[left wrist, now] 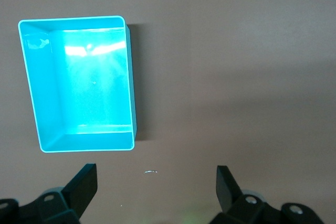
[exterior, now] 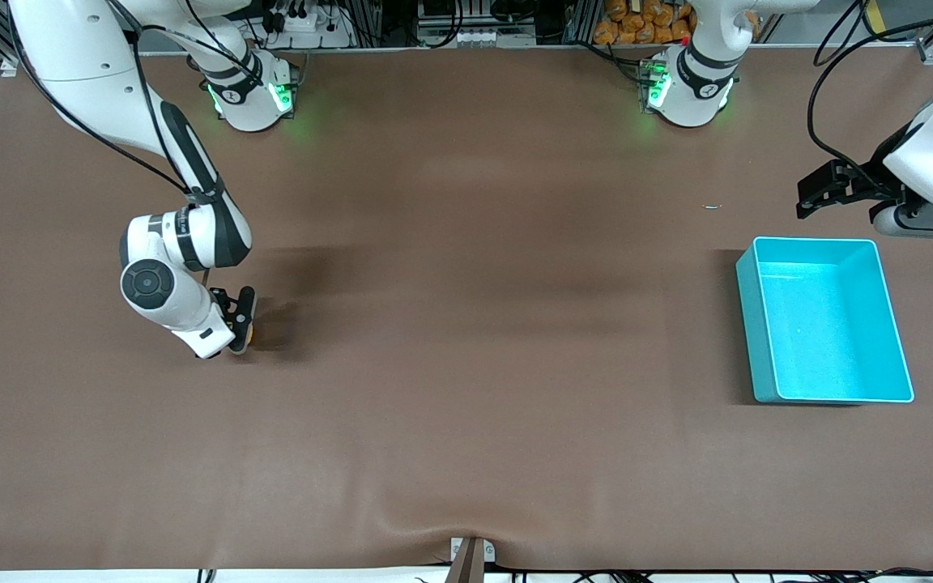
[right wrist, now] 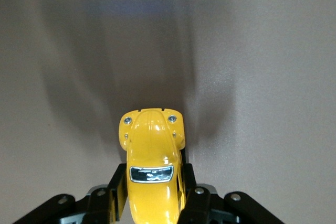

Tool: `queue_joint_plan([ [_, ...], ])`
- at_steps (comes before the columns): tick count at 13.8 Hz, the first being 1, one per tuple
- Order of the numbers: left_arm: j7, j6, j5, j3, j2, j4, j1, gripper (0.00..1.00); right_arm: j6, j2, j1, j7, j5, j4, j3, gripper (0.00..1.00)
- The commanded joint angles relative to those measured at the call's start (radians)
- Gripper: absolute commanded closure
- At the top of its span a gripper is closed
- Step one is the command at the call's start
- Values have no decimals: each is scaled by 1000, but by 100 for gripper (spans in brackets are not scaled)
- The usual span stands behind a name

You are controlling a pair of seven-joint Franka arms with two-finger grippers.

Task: Wind and store yellow beetle car
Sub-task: 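Drag the held car backward along the table with the right gripper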

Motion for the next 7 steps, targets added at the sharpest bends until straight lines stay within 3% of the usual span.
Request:
queue_joint_plan([
  [1, 6, 5, 19, -3, 5, 12, -3, 0, -1, 14, -27, -43, 24, 12, 17, 76],
  [7, 3, 5, 17, -4, 5, 13, -3, 0, 0, 23, -81, -89, 24, 18, 16, 76],
])
